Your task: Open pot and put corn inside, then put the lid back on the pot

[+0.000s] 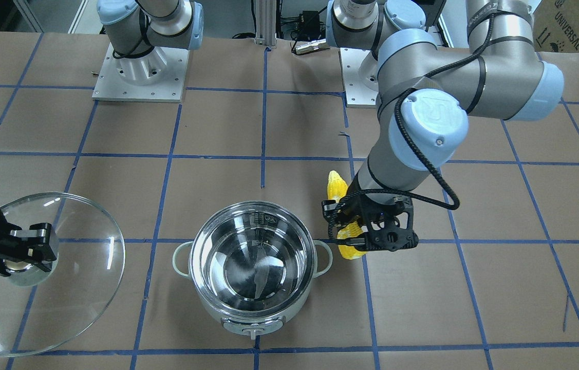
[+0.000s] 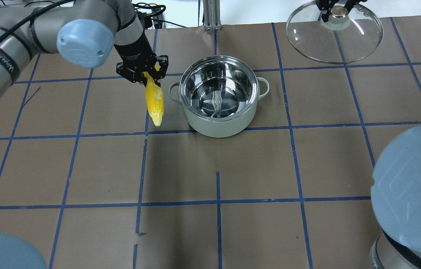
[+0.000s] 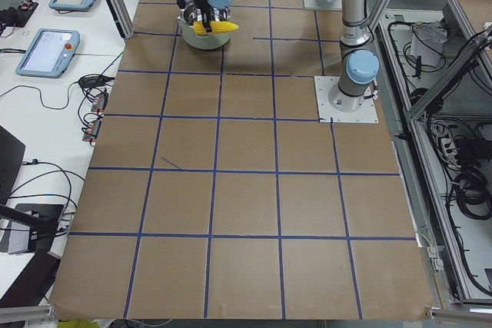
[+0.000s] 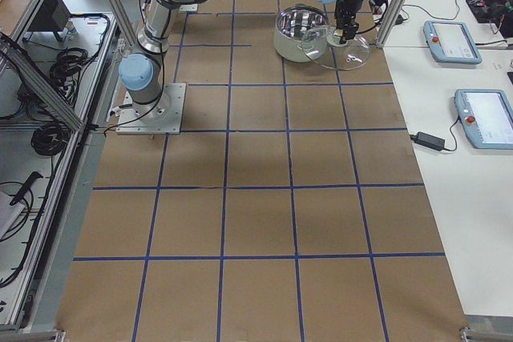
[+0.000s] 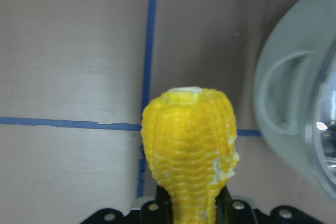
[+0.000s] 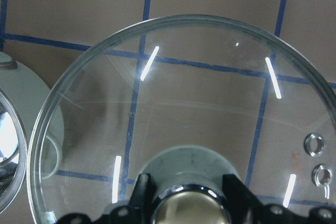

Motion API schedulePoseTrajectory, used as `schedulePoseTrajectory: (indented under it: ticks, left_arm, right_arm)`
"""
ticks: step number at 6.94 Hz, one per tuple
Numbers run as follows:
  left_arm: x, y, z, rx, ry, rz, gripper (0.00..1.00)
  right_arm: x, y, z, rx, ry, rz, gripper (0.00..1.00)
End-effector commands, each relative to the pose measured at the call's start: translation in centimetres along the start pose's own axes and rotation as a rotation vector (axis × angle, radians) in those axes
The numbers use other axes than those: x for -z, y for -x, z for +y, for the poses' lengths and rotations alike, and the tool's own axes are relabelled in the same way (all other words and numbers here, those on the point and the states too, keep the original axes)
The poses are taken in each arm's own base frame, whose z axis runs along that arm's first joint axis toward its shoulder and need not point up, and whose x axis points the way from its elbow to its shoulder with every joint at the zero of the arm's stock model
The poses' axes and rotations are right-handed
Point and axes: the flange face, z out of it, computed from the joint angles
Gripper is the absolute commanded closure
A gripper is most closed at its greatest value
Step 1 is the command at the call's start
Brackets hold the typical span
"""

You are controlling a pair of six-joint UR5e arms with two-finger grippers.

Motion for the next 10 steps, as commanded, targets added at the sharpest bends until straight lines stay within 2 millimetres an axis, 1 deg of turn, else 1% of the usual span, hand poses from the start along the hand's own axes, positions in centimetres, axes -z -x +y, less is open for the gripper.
schedulePoseTrajectory:
  ticks: [1, 2, 3, 4, 5, 6, 7, 8, 9, 10]
  left_arm:
    - [0.3, -6.8, -1.5, 0.007, -0.04, 0.014, 0.91]
    - [-1.3, -9.4, -1.9, -0.018, -0.034, 0.003, 0.91]
    - [-3.0, -10.8, -3.0, -0.05, -0.059, 0.006, 0.91]
    - [-3.6, -11.8, -3.6, -0.062, -0.084, 0.014, 0.91]
    - [-3.5, -12.1, -3.7, -0.058, -0.088, 0.019, 0.91]
    - [-4.7, -12.9, -3.2, -0.072, -0.065, 0.007, 0.44]
    - [-6.2, -13.9, -3.0, -0.088, -0.051, -0.002, 0.22]
    - [-6.9, -14.4, -2.8, -0.093, -0.044, -0.006, 0.01]
    - [-6.7, -14.6, -2.3, -0.099, -0.038, -0.009, 0.0]
    - [-5.7, -14.5, -2.0, -0.104, -0.046, -0.004, 0.0]
  right_arm:
    - [0.2, 0.0, 0.1, -0.005, -0.007, -0.013, 0.93]
    - [0.6, 0.1, 0.2, -0.01, -0.011, -0.013, 0.93]
    - [0.6, 0.1, 0.2, -0.01, -0.013, -0.014, 0.93]
    - [0.6, 0.0, 0.2, -0.012, -0.012, -0.015, 0.93]
    - [0.7, -0.1, 0.3, -0.012, -0.012, -0.015, 0.93]
    - [0.7, -0.1, 0.3, -0.012, -0.012, -0.015, 0.93]
    - [0.9, -0.1, 0.4, -0.012, -0.015, -0.014, 0.93]
    - [1.1, 0.0, 0.4, -0.01, -0.018, -0.013, 0.93]
    - [1.3, 0.1, 0.6, -0.01, -0.018, -0.013, 0.93]
    - [1.6, 0.1, 0.7, -0.012, -0.022, -0.012, 0.93]
